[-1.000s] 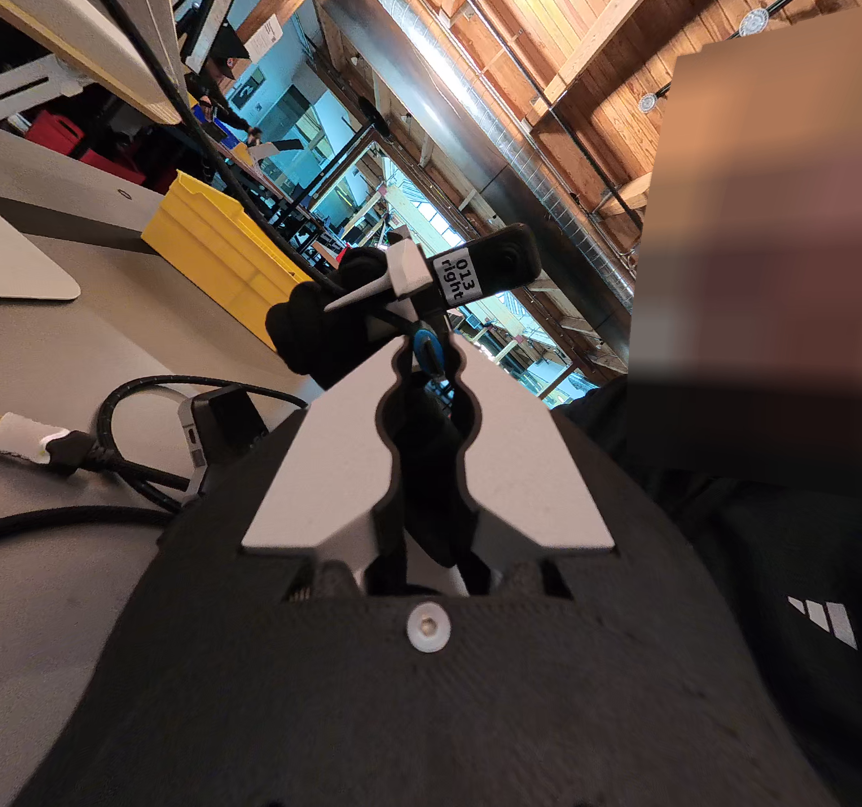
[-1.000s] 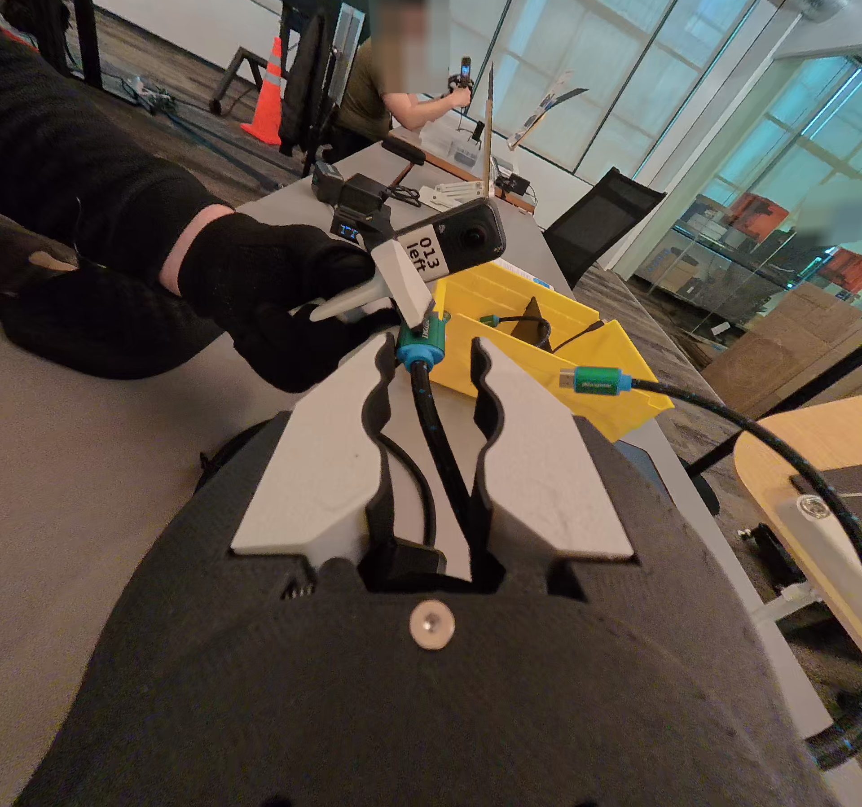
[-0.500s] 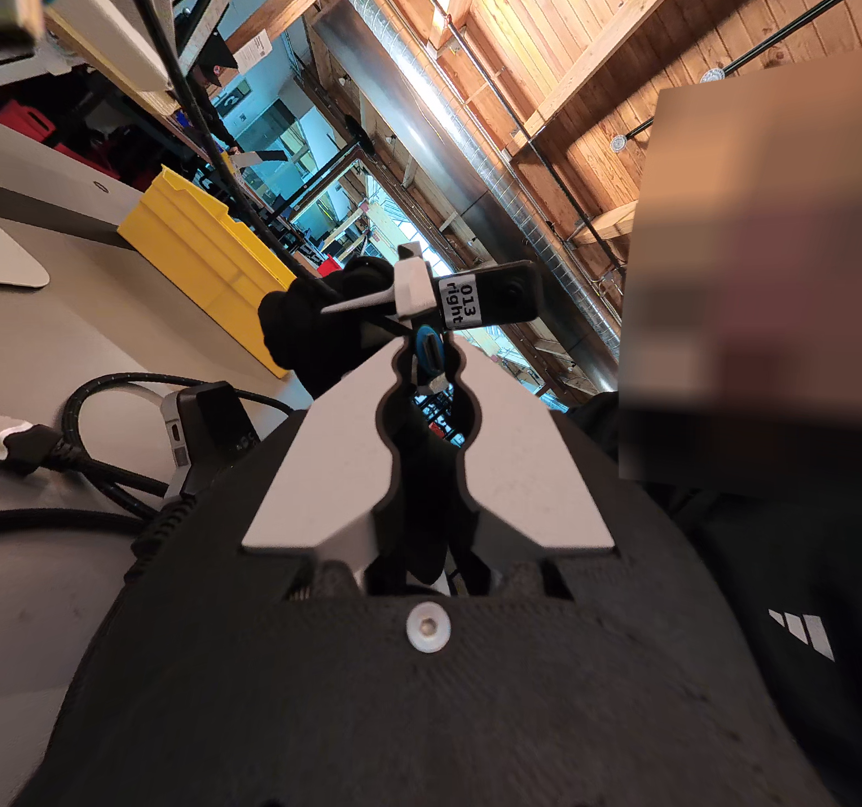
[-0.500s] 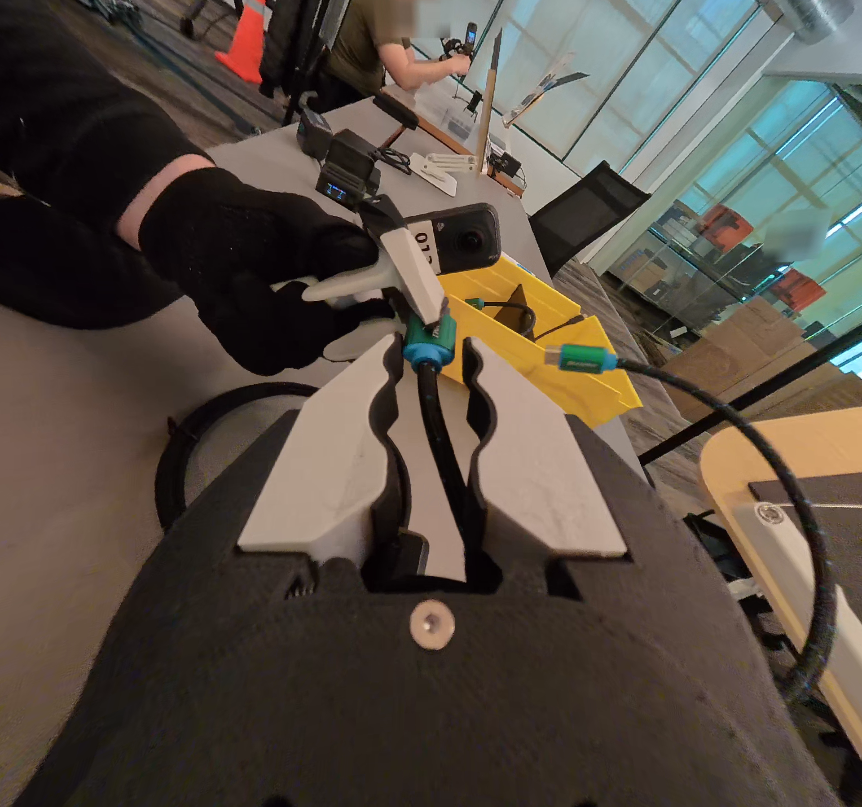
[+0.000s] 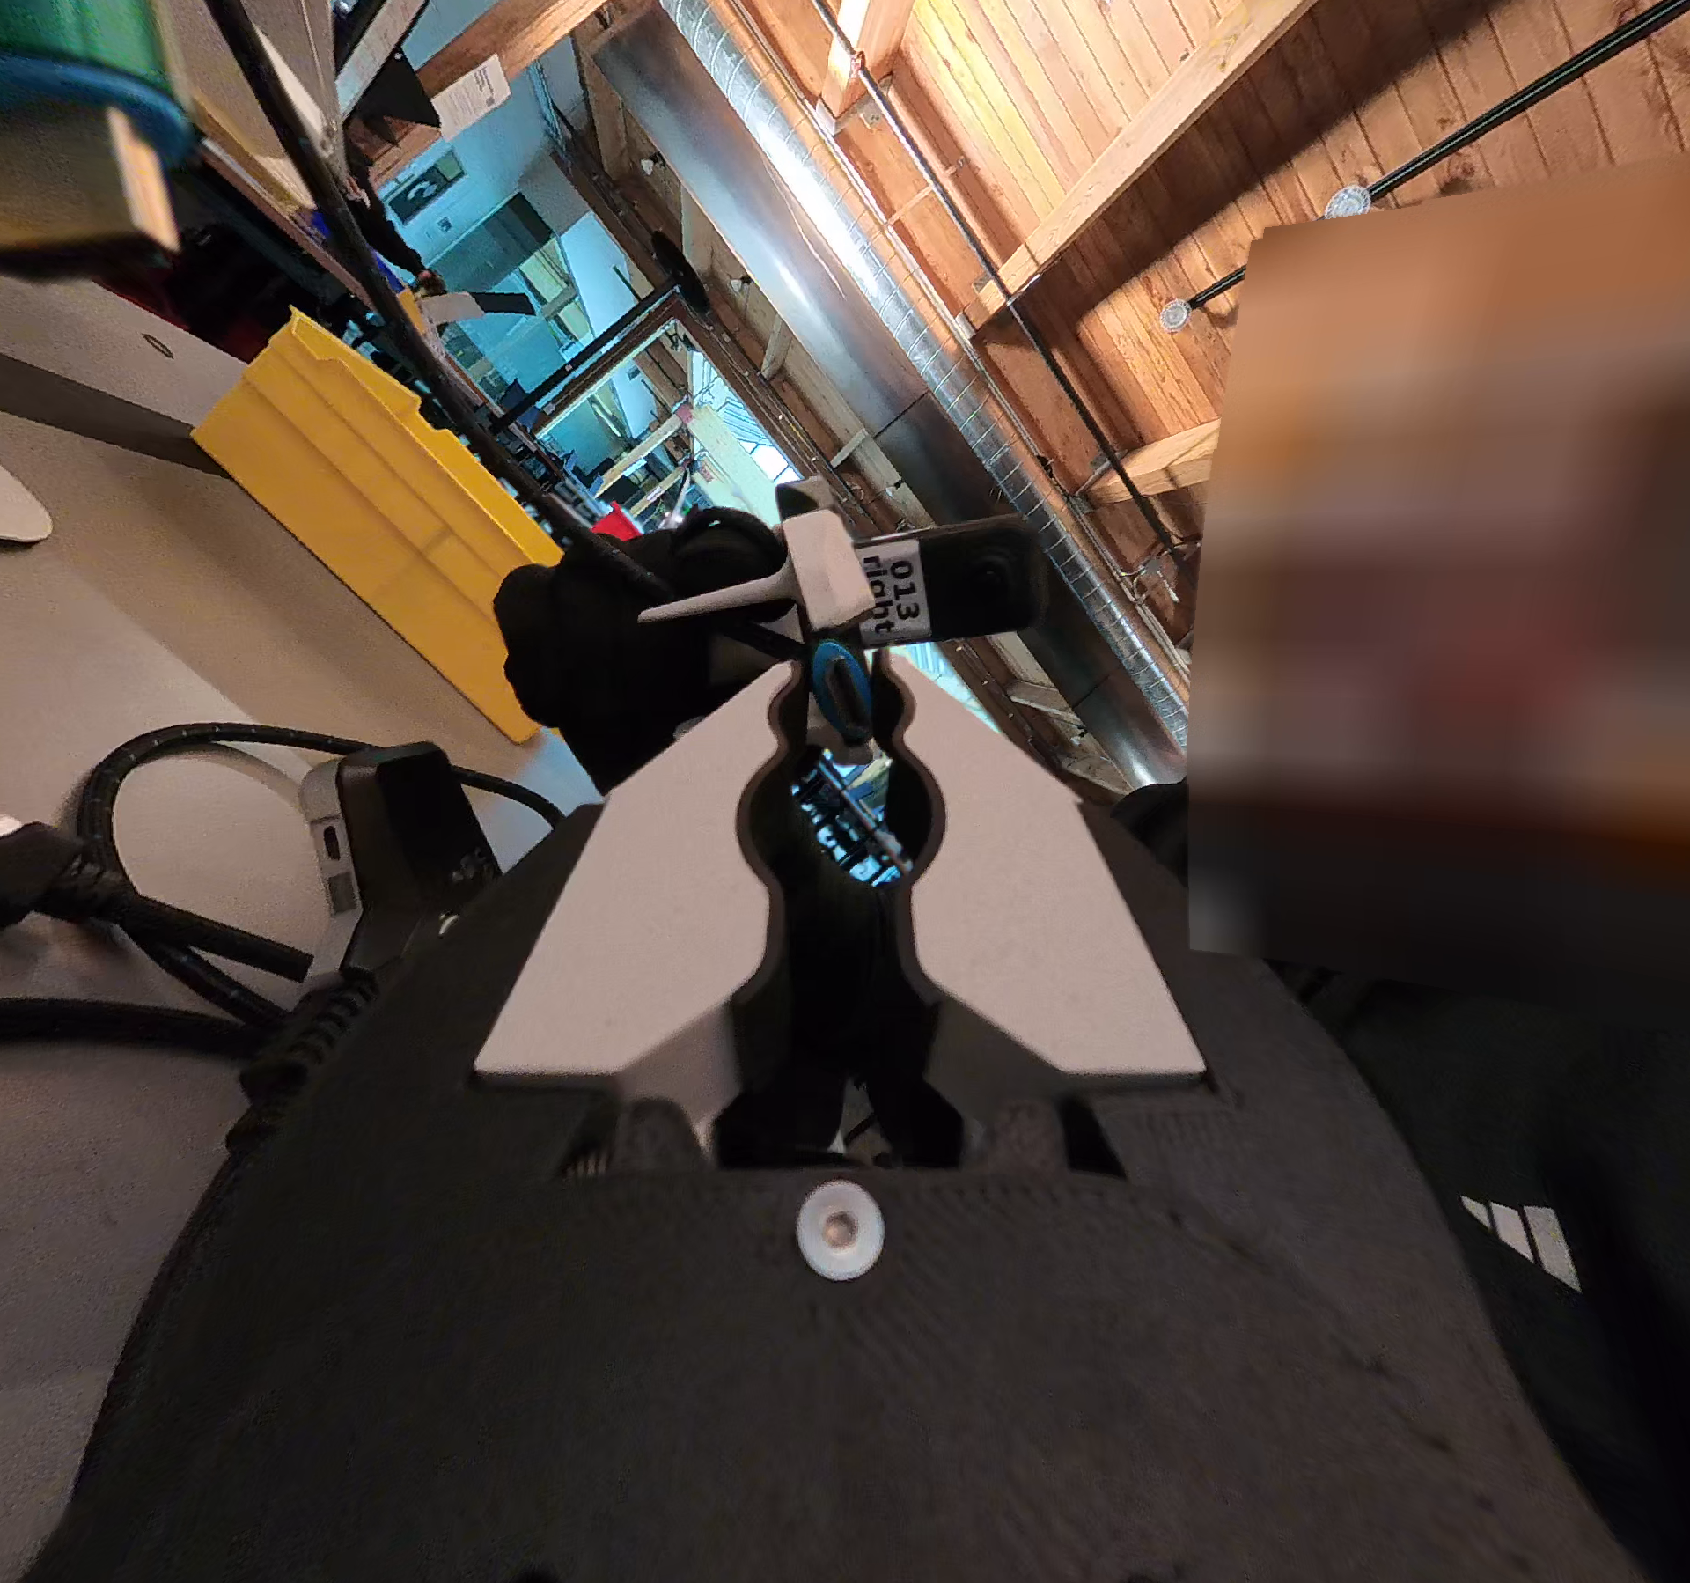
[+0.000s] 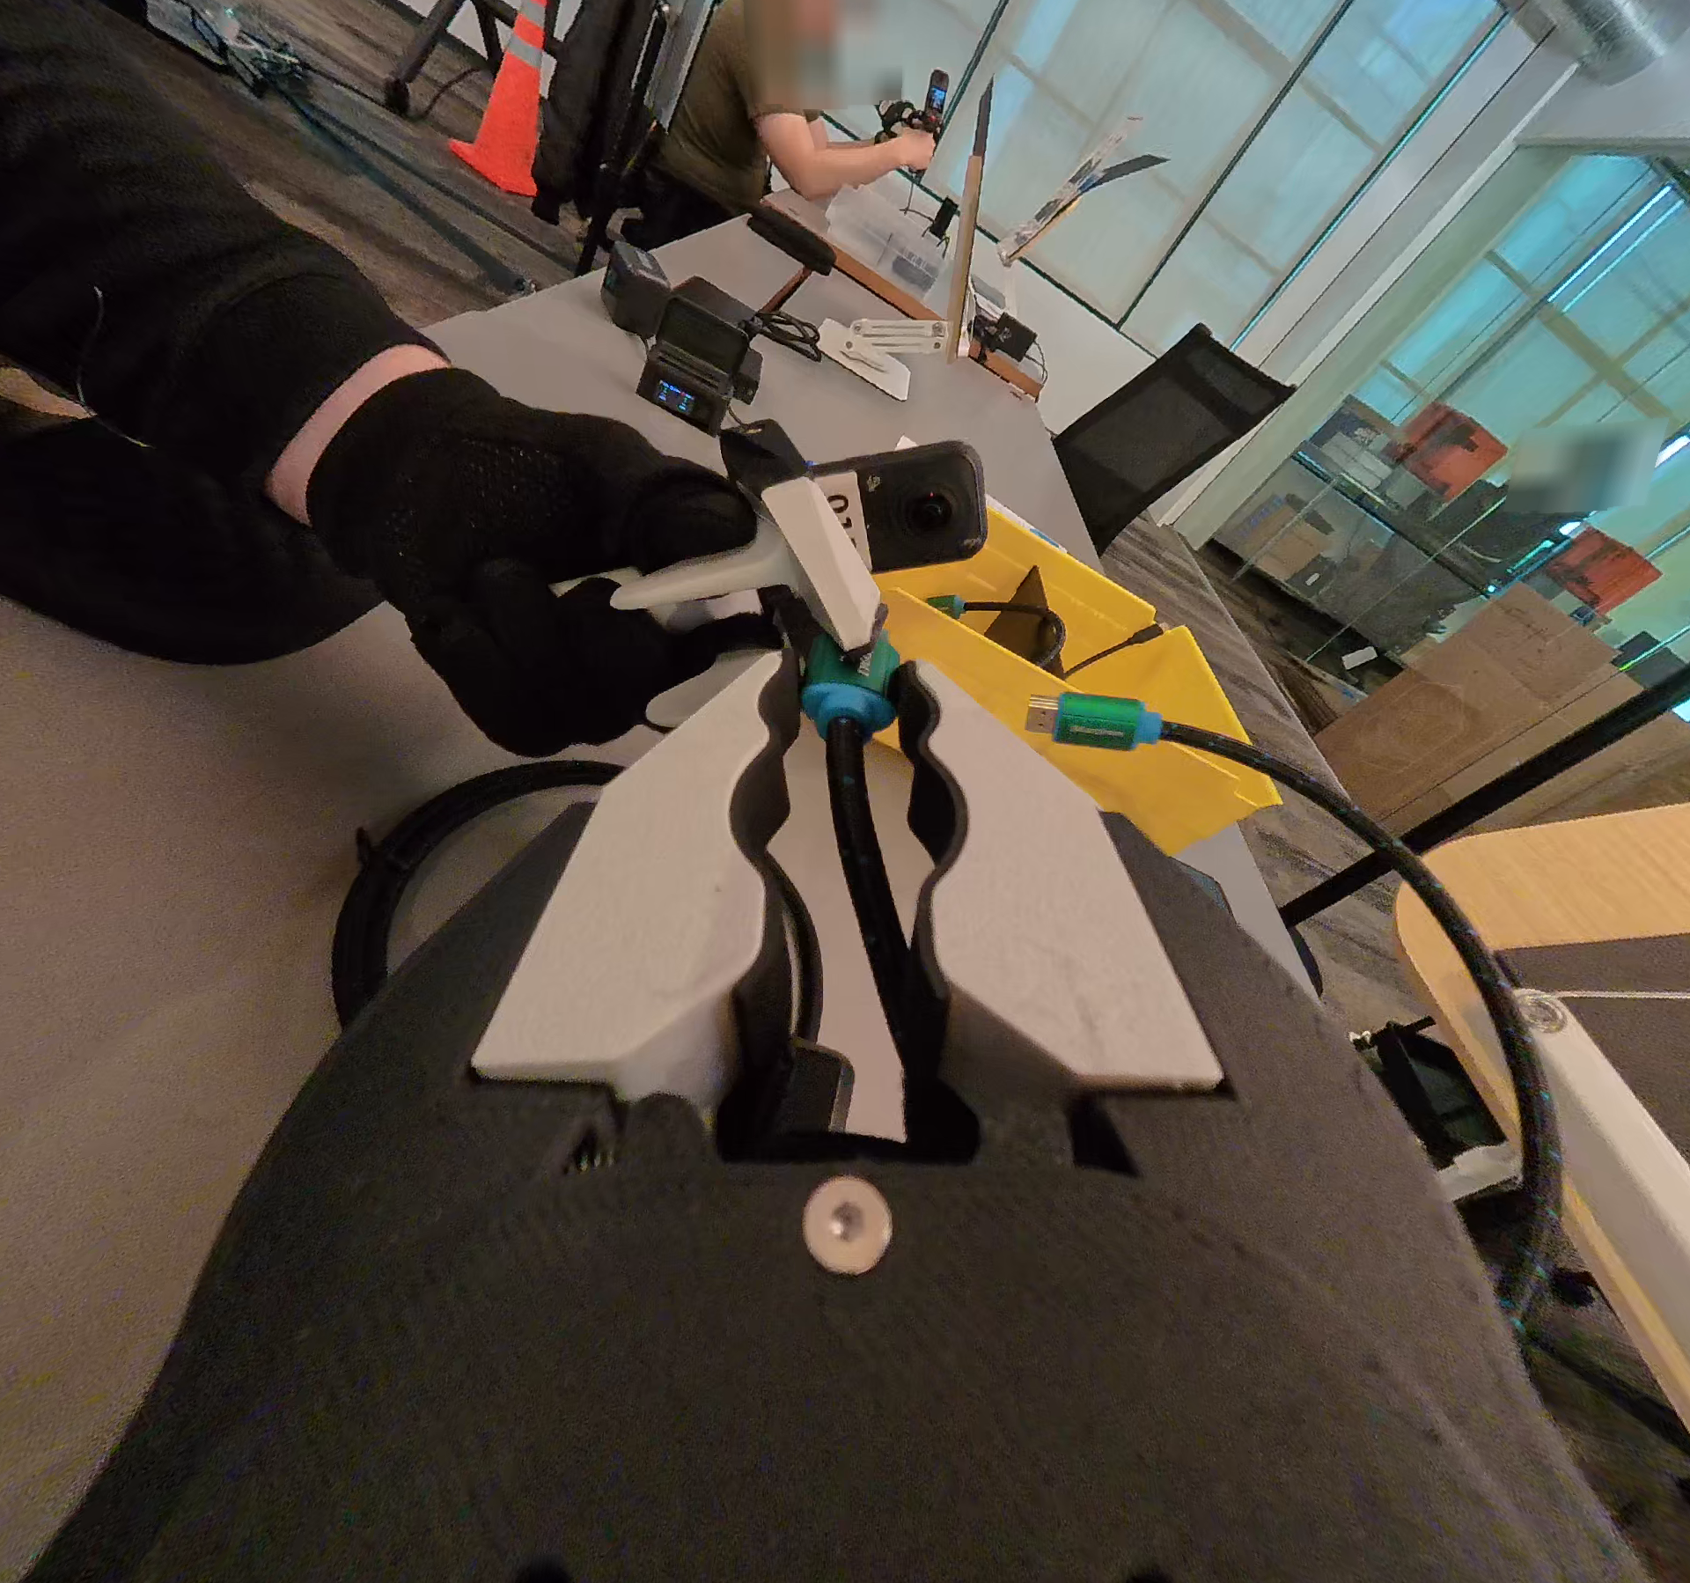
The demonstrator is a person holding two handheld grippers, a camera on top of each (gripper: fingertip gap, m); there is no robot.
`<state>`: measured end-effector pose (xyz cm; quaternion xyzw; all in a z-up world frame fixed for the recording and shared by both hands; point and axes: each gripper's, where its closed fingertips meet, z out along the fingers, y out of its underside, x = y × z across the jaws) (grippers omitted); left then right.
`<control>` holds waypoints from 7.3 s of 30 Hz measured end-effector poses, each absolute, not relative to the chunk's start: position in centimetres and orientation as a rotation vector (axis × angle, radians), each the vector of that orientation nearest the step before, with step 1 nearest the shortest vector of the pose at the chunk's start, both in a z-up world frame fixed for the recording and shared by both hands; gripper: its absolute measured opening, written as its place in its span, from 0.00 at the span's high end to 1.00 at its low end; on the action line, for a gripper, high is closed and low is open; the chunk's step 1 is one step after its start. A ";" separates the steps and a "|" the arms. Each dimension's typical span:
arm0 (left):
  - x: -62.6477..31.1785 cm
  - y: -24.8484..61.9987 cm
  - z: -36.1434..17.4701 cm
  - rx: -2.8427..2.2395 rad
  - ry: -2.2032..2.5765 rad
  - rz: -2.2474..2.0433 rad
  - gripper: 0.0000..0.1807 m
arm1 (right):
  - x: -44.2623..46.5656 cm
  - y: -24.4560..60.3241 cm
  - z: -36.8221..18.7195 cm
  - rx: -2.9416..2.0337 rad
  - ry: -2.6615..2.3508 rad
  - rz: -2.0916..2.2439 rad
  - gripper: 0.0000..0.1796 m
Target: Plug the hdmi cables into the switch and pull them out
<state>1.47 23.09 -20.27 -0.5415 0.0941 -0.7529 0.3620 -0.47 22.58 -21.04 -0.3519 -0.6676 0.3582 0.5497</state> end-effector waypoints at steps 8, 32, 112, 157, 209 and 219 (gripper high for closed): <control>1.4 23.3 -20.6 -1.395 0.245 -1.924 0.93 | -0.6 22.8 -21.3 -0.879 -1.578 0.890 0.89; 1.7 23.2 -20.2 -1.363 0.296 -1.888 0.92 | -0.2 22.7 -21.1 -0.877 -1.580 0.943 0.89; 1.2 25.3 -21.5 -1.557 0.454 -1.534 0.89 | 2.9 24.7 -21.8 -0.906 -1.647 0.940 0.89; -1.9 27.1 -30.4 -2.298 1.694 -0.207 0.95 | 9.7 25.2 -8.8 -0.640 -1.084 1.373 0.93; 12.6 21.3 -23.0 -1.844 0.597 -1.733 0.93 | 6.2 30.7 -18.7 -0.958 -1.502 0.423 0.96; 16.2 21.4 -27.5 -2.075 0.787 -1.360 0.63 | 12.2 30.6 -18.5 -0.979 -1.590 0.587 0.96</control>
